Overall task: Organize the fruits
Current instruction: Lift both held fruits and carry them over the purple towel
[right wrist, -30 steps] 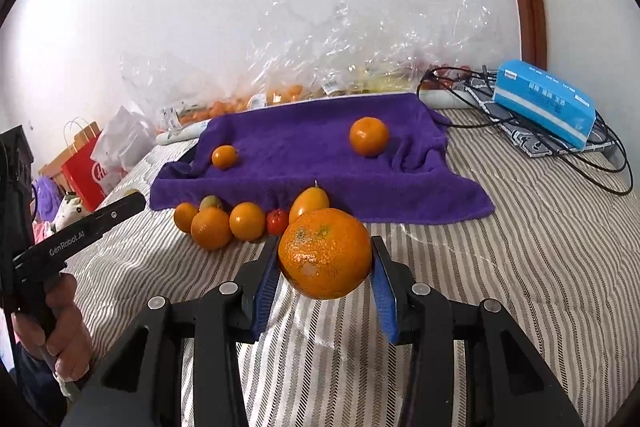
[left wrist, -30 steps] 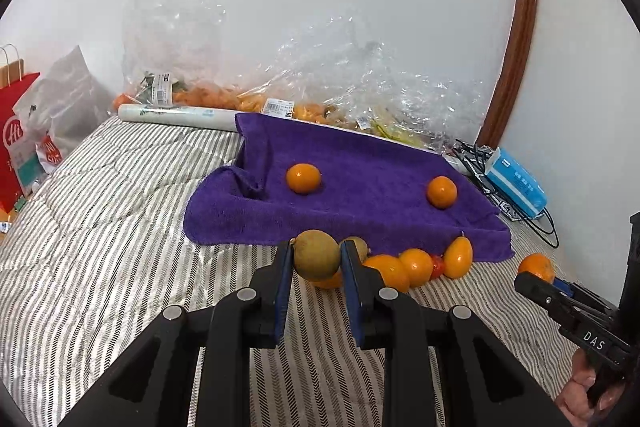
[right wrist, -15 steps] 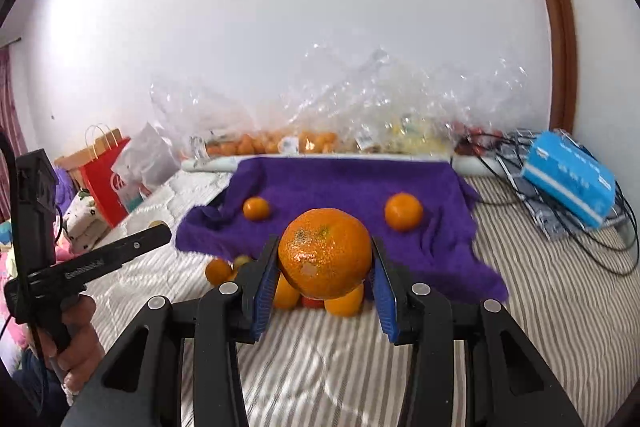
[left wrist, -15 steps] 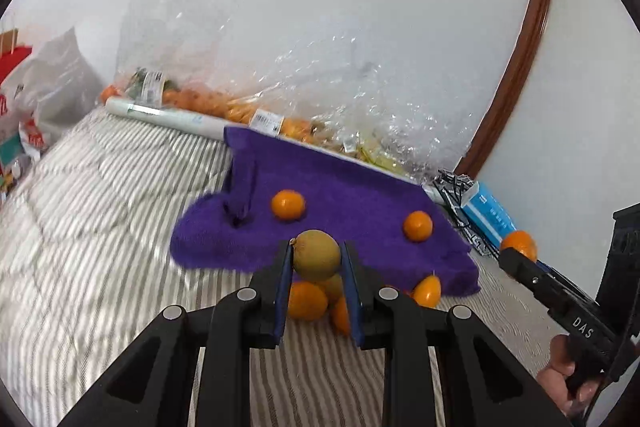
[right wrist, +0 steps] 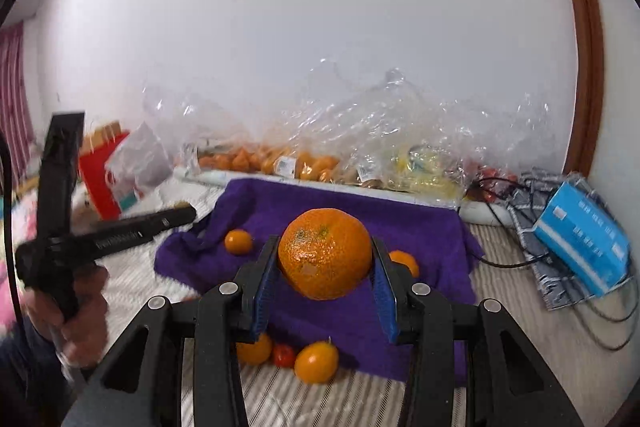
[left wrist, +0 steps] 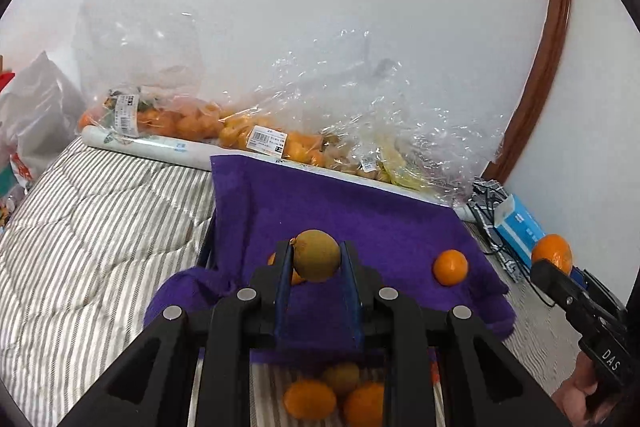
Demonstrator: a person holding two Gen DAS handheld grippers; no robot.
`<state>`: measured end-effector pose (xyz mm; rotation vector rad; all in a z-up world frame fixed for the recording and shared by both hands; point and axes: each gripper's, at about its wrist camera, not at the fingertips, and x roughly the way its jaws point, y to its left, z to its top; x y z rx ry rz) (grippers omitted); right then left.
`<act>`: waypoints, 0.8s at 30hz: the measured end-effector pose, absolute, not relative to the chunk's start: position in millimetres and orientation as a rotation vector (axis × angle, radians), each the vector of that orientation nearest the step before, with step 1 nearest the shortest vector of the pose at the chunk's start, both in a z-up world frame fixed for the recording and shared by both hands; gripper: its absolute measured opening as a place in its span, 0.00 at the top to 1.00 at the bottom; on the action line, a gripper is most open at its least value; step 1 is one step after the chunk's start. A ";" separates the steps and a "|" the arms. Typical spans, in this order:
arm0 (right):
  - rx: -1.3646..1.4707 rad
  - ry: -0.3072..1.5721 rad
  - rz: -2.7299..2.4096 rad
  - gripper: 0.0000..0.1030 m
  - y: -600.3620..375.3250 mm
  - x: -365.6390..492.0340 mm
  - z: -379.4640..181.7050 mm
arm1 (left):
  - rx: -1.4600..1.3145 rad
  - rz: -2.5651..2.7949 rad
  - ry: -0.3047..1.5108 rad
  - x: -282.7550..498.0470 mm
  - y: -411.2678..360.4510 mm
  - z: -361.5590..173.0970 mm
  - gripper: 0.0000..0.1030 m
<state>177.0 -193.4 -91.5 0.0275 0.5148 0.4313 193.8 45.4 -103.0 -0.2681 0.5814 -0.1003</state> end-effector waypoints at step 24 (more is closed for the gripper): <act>0.034 0.686 0.309 0.58 -208.0 234.4 -155.4 | -0.309 -0.074 0.655 219.3 54.0 -138.0 0.78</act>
